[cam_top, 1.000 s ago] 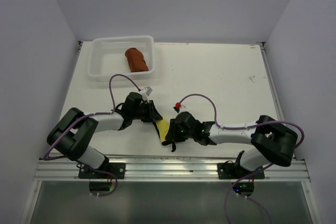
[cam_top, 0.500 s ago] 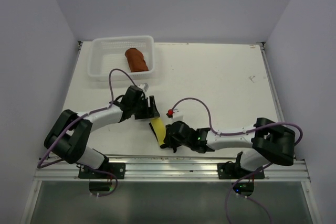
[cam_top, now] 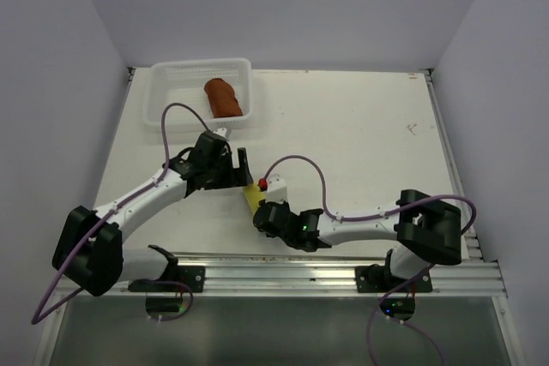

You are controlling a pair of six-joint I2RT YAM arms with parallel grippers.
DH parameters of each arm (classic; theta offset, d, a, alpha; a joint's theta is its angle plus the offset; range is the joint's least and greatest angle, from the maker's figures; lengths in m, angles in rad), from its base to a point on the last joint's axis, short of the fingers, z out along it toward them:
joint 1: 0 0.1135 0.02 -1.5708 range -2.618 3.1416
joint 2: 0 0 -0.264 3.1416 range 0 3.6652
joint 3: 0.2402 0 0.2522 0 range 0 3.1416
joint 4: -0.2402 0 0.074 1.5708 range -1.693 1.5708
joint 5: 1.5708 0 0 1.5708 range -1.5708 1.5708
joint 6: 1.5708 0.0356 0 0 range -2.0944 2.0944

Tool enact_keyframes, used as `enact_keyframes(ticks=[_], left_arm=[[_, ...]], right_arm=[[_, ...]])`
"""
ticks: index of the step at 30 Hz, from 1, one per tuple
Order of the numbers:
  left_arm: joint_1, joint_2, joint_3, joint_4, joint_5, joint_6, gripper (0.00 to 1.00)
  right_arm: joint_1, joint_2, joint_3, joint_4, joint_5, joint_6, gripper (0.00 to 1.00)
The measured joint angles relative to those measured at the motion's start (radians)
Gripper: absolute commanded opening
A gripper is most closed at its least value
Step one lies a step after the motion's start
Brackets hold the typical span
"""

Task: Roll the towels
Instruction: Roll the towel

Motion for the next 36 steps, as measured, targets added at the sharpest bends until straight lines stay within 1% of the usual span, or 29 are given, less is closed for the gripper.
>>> enact_keyframes(ticks=[8,15,21,25,31,36], left_arm=[[0.000,-0.009,0.014,-0.075,-0.023,-0.040,0.99],[0.000,0.001,0.021,-0.076,-0.008,-0.071,1.00],[-0.005,0.003,0.035,-0.074,0.014,-0.078,1.00],[-0.040,0.030,0.035,-0.056,0.035,-0.099,0.99],[-0.150,0.117,0.035,-0.043,0.040,-0.119,0.98],[-0.165,0.151,0.035,-0.039,0.037,-0.122,0.96]], right_arm=[[0.039,0.073,0.108,-0.057,0.062,-0.035,0.00],[0.084,0.141,0.181,-0.097,0.112,-0.053,0.00],[0.092,0.192,0.237,-0.151,0.141,-0.040,0.00],[0.092,0.207,0.257,-0.185,0.161,-0.031,0.00],[0.092,0.223,0.285,-0.220,0.187,-0.027,0.00],[0.092,0.224,0.285,-0.229,0.198,-0.027,0.00]])
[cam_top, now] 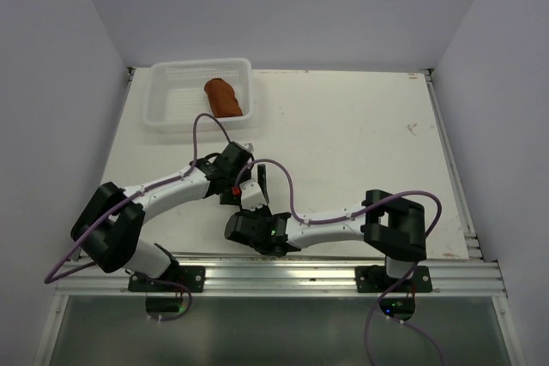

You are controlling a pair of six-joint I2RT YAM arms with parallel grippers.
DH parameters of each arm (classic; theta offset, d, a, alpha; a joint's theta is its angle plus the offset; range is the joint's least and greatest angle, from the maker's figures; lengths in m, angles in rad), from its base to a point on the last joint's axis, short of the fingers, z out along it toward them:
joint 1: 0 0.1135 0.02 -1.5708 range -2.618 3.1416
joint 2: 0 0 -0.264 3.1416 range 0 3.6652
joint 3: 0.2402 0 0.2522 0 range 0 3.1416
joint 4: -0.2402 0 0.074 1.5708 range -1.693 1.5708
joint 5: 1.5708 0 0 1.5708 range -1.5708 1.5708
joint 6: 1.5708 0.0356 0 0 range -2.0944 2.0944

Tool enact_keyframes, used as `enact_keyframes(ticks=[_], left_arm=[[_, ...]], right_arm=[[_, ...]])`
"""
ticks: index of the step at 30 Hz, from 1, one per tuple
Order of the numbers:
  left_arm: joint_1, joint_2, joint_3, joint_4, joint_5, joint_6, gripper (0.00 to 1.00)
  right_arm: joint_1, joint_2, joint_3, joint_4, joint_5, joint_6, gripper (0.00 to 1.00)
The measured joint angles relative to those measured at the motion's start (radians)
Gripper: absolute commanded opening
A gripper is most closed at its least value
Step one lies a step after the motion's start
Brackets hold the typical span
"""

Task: Roll the towels
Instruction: Roll the towel, then place the rolled towel into the container

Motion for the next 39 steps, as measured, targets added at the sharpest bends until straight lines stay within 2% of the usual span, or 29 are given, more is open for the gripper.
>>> enact_keyframes(ticks=[12,15,18,19,22,23,24,25,27,33,39], left_arm=[[-0.001,0.130,0.040,0.011,-0.014,0.016,0.71],[-0.001,0.144,0.048,0.016,-0.014,0.031,0.60],[-0.001,0.151,0.048,0.021,-0.015,0.043,0.42],[-0.001,0.156,0.048,0.023,-0.015,0.047,0.33],[-0.001,0.163,0.048,0.035,-0.014,0.058,0.17],[-0.001,0.166,0.048,0.037,-0.013,0.060,0.15],[-0.001,0.168,0.048,0.038,-0.011,0.065,0.13],[-0.001,0.169,0.048,0.040,-0.011,0.071,0.08],[-0.001,0.169,0.048,0.040,-0.009,0.080,0.06],[0.006,0.169,0.060,0.021,-0.012,0.114,0.00],[0.069,0.168,0.096,-0.003,-0.020,0.164,0.00]], right_arm=[[0.065,0.048,0.010,0.055,0.087,-0.068,0.00],[0.071,0.049,0.010,0.064,0.120,-0.078,0.00],[0.072,0.049,0.010,0.068,0.150,-0.079,0.00],[0.072,0.049,0.010,0.068,0.160,-0.079,0.03],[0.071,0.048,0.010,0.069,0.188,-0.084,0.22],[0.072,0.048,0.010,0.069,0.195,-0.087,0.26],[0.071,0.048,0.010,0.069,0.199,-0.089,0.35],[0.071,0.047,0.009,0.072,0.200,-0.089,0.37],[0.071,0.034,-0.001,0.086,0.204,-0.095,0.47],[0.072,-0.160,-0.134,0.149,0.208,-0.101,0.55],[0.072,-0.378,-0.280,0.208,0.219,-0.083,0.58]])
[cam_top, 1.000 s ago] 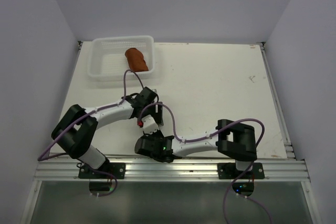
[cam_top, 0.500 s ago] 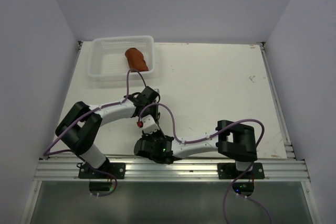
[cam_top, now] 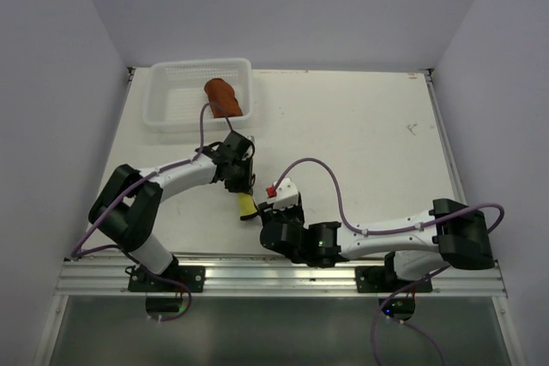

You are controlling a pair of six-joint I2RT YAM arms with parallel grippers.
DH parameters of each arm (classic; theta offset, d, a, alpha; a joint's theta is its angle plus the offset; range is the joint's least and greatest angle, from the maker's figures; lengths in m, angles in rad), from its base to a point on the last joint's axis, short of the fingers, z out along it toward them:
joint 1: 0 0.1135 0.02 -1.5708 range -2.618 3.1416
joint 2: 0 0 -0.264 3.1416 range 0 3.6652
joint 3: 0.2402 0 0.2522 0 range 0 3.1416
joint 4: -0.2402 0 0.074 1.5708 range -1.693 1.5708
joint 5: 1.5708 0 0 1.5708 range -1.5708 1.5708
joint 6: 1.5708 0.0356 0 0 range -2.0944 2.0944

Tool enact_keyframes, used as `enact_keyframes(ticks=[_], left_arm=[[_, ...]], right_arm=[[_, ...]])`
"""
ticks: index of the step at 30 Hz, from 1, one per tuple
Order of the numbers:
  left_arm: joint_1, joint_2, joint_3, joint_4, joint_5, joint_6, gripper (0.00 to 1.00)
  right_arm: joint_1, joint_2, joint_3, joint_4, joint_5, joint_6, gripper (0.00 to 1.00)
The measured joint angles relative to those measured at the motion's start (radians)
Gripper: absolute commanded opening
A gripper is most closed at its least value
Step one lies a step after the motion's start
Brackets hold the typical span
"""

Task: Roll the towels
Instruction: Place the rolled towel into the container

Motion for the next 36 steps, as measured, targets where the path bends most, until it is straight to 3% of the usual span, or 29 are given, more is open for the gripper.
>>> enact_keyframes(ticks=[12,19,29,33,36], left_arm=[[0.106,-0.015,0.167,-0.093,-0.020,0.084,0.00],[0.261,0.017,0.529,-0.184,-0.094,0.162,0.01],[0.489,0.348,1.125,-0.243,-0.189,0.241,0.04],[0.564,0.526,1.285,-0.277,-0.166,0.252,0.06],[0.613,0.608,1.306,-0.281,-0.125,0.251,0.07]], right_arm=[[-0.024,-0.084,-0.079,-0.063,-0.007,0.111,0.59],[-0.148,-0.218,-0.106,-0.091,-0.080,0.124,0.60],[-0.260,-0.250,-0.106,-0.115,-0.185,0.087,0.60],[-0.299,-0.207,-0.104,-0.116,-0.233,0.083,0.60],[-0.335,-0.161,-0.097,-0.114,-0.271,0.079,0.60]])
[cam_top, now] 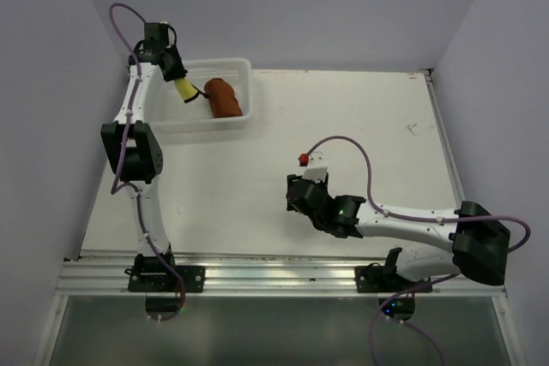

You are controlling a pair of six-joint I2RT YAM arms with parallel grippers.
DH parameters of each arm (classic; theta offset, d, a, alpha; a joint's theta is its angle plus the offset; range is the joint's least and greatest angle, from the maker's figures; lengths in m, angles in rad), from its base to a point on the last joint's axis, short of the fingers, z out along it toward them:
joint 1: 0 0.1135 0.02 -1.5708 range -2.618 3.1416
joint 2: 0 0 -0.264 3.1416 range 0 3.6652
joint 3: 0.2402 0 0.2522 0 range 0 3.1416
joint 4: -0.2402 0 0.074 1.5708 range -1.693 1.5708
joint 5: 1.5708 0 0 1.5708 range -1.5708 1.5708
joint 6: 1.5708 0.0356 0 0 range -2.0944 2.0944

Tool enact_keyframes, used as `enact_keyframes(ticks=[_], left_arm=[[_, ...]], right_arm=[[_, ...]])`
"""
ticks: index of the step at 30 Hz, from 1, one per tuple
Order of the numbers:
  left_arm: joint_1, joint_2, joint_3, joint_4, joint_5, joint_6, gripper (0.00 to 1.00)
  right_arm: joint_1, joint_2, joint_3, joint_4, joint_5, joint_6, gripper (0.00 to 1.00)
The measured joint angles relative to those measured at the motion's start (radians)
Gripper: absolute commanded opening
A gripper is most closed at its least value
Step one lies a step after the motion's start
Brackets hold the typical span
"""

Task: Roll the towels
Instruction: Place the rolled towel into the container

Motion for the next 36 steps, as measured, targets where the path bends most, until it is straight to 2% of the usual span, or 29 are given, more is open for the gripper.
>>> enact_keyframes(ticks=[5,11,16,18,22,26,36], left_arm=[[0.059,0.100,0.000,0.003,0.064,-0.001,0.07],[0.060,0.189,-0.002,0.001,0.126,-0.001,0.07],[0.054,0.235,-0.009,-0.002,0.168,0.000,0.18],[0.054,0.250,-0.009,-0.002,0.180,0.000,0.26],[0.054,0.271,-0.009,-0.002,0.192,0.000,0.32],[0.052,0.280,-0.009,0.004,0.210,0.000,0.47],[0.049,0.280,-0.009,0.015,0.225,0.000,0.66]], right_arm=[[-0.064,0.050,0.001,0.004,-0.058,-0.004,0.60],[-0.108,0.113,0.023,0.006,-0.111,-0.004,0.60],[-0.121,0.163,0.045,0.013,-0.150,-0.006,0.60],[-0.126,0.179,0.053,0.014,-0.162,-0.007,0.60],[-0.134,0.201,0.063,0.017,-0.179,-0.013,0.60],[-0.144,0.209,0.069,0.019,-0.196,-0.021,0.60],[-0.153,0.209,0.082,0.022,-0.201,-0.027,0.59]])
